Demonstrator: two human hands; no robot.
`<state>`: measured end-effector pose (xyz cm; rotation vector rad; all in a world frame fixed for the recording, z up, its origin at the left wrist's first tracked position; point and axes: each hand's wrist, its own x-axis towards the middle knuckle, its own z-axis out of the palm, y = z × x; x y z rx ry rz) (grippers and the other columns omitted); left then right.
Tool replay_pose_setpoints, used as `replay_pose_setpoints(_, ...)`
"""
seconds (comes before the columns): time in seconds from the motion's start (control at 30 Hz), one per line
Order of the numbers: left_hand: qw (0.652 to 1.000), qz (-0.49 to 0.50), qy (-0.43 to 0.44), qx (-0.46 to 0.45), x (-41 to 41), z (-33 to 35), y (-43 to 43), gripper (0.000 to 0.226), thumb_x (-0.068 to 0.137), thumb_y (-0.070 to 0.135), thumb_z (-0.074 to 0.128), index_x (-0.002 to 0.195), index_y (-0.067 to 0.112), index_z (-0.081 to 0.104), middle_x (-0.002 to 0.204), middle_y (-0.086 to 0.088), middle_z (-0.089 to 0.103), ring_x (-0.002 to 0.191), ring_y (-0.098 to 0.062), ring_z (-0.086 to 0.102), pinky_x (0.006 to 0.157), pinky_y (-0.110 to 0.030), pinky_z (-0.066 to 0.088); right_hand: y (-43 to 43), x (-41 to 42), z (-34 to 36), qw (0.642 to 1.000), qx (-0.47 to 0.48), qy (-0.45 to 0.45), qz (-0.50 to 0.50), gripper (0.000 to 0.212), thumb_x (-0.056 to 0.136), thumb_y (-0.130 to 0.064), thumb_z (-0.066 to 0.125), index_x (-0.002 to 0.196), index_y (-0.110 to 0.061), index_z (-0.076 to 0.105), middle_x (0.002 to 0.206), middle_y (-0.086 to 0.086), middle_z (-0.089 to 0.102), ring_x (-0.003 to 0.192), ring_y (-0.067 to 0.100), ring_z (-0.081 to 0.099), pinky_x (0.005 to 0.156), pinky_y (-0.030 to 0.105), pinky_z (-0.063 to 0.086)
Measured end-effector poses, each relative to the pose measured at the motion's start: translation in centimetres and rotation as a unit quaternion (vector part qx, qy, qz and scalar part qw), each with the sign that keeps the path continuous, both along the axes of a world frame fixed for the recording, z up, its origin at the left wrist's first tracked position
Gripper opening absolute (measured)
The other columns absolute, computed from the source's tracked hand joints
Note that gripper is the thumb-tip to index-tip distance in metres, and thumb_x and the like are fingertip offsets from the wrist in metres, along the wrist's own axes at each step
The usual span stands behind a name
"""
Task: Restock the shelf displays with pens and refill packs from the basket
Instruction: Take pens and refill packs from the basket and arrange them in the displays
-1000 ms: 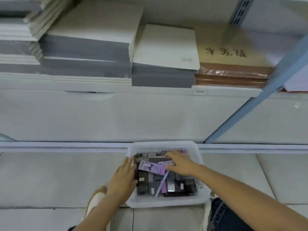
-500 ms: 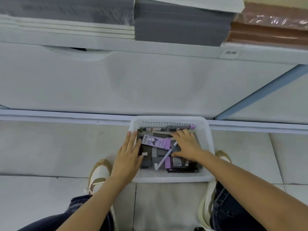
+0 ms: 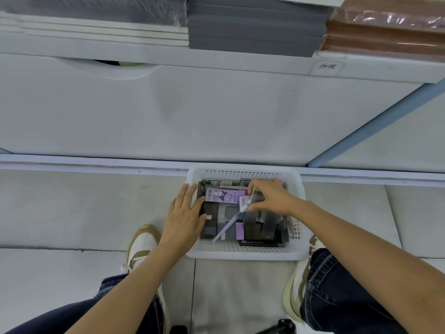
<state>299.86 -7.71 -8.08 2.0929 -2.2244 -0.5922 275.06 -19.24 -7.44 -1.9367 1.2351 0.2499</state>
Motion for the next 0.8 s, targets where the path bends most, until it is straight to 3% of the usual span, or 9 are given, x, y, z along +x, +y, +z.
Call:
replay_pose_setpoints(0.1, 0.997, 0.020, 0.050, -0.047, -0.6, 1.1, -0.9, 0.042, 0.100, 0.030, 0.048, 0.139, 0.016, 0.048, 0.154, -0.011, 0.033, 0.146, -0.031, 0.019, 0.118, -0.042, 0.017, -1.3, -0.1, 2.1, 0.993, 0.049, -0.087, -0.068, 0.031, 0.079, -0.034, 0.078, 0.092, -0.035, 0.049, 0.089, -0.012, 0.069, 0.083, 0.003, 0.063, 0.071, 0.022, 0.042)
replay_pose_setpoints(0.17, 0.985, 0.035, 0.155, -0.067, -1.1, 2.1, -1.9, 0.039, 0.097, 0.030, 0.054, 0.134, 0.017, 0.053, 0.144, -0.006, 0.046, 0.134, -0.026, 0.039, 0.109, -0.039, 0.033, -1.8, 0.4, 3.3, 0.987, 0.077, -0.124, -0.073, 0.029, 0.080, -0.031, 0.077, 0.095, -0.032, 0.053, 0.089, -0.013, 0.070, 0.084, 0.001, 0.063, 0.074, 0.025, 0.048)
replay_pose_setpoints(0.3, 0.910, 0.086, 0.386, 0.124, -3.2, 4.4, -3.6, 0.062, 0.081, 0.046, 0.072, 0.135, 0.025, 0.047, 0.121, 0.007, 0.060, 0.104, -0.010, 0.062, 0.089, -0.029, 0.054, -1.3, 2.6, 4.5, 0.983, 0.114, -0.145, -0.015, 0.023, 0.085, -0.036, 0.072, 0.099, -0.031, 0.055, 0.091, -0.017, 0.068, 0.085, -0.004, 0.061, 0.076, 0.024, 0.047)
replay_pose_setpoints(0.4, 0.890, 0.140, 0.418, 0.114, -3.7, 4.7, -4.0, 0.034, 0.081, 0.035, 0.076, 0.110, 0.024, 0.061, 0.101, 0.005, 0.067, 0.089, -0.013, 0.067, 0.078, -0.033, 0.059, -0.9, 3.6, 5.0, 0.979, 0.122, -0.161, -0.006, 0.027, 0.086, -0.039, 0.070, 0.106, -0.031, 0.054, 0.089, -0.022, 0.067, 0.086, -0.003, 0.061, 0.076, 0.024, 0.046)
replay_pose_setpoints(0.53, 0.848, 0.211, 0.475, 0.102, -2.8, 4.4, -4.0, 0.013, 0.083, 0.026, 0.075, 0.087, 0.023, 0.063, 0.091, 0.001, 0.069, 0.079, -0.017, 0.069, 0.065, -0.030, 0.059, -0.9, 2.9, 4.9, 0.976, 0.083, -0.177, -0.096, 0.041, 0.087, -0.049, 0.064, 0.119, -0.026, 0.053, 0.111, -0.008, 0.063, 0.101, 0.012, 0.062, 0.085, 0.028, 0.052)
replay_pose_setpoints(0.6, 0.824, 0.250, 0.496, 0.114, -2.3, 4.3, -4.0, 0.017, 0.082, 0.021, 0.076, 0.083, 0.015, 0.061, 0.083, 0.001, 0.068, 0.070, -0.012, 0.068, 0.056, -0.022, 0.055, -0.8, 2.1, 4.6, 0.969, 0.111, -0.183, -0.127, 0.029, 0.093, -0.044, 0.057, 0.111, -0.021, 0.057, 0.100, 0.000, 0.066, 0.088, 0.017, 0.067, 0.071, 0.024, 0.054)
replay_pose_setpoints(0.67, 0.827, 0.236, 0.484, 0.161, -2.1, 4.2, -4.1, 0.023, 0.081, 0.018, 0.078, 0.082, 0.011, 0.056, 0.076, 0.002, 0.065, 0.062, -0.010, 0.063, 0.053, -0.019, 0.050, -0.5, 1.8, 4.3, 0.963, 0.129, -0.196, -0.130, 0.016, 0.097, -0.033, 0.054, 0.100, -0.019, 0.060, 0.090, 0.009, 0.066, 0.073, 0.018, 0.065, 0.063, 0.025, 0.053)
replay_pose_setpoints(0.73, 0.832, 0.206, 0.467, 0.217, -2.2, 4.1, -4.0, 0.023, 0.081, 0.015, 0.077, 0.086, 0.011, 0.056, 0.071, 0.001, 0.062, 0.059, -0.013, 0.061, 0.053, -0.021, 0.049, 0.1, 2.3, 4.0, 0.962, 0.142, -0.204, -0.117, 0.014, 0.098, -0.029, 0.053, 0.093, -0.018, 0.059, 0.079, 0.006, 0.063, 0.067, 0.016, 0.061, 0.063, 0.027, 0.053)
replay_pose_setpoints(0.8, 0.798, 0.187, 0.504, 0.274, -2.3, 3.9, -3.8, 0.016, 0.083, 0.013, 0.074, 0.094, 0.017, 0.063, 0.079, 0.001, 0.070, 0.068, -0.013, 0.069, 0.056, -0.021, 0.053, 0.6, 3.1, 3.8, 0.961, 0.150, -0.210, -0.097, 0.016, 0.099, -0.028, 0.053, 0.090, -0.017, 0.059, 0.070, -0.002, 0.061, 0.061, 0.011, 0.059, 0.060, 0.024, 0.051)
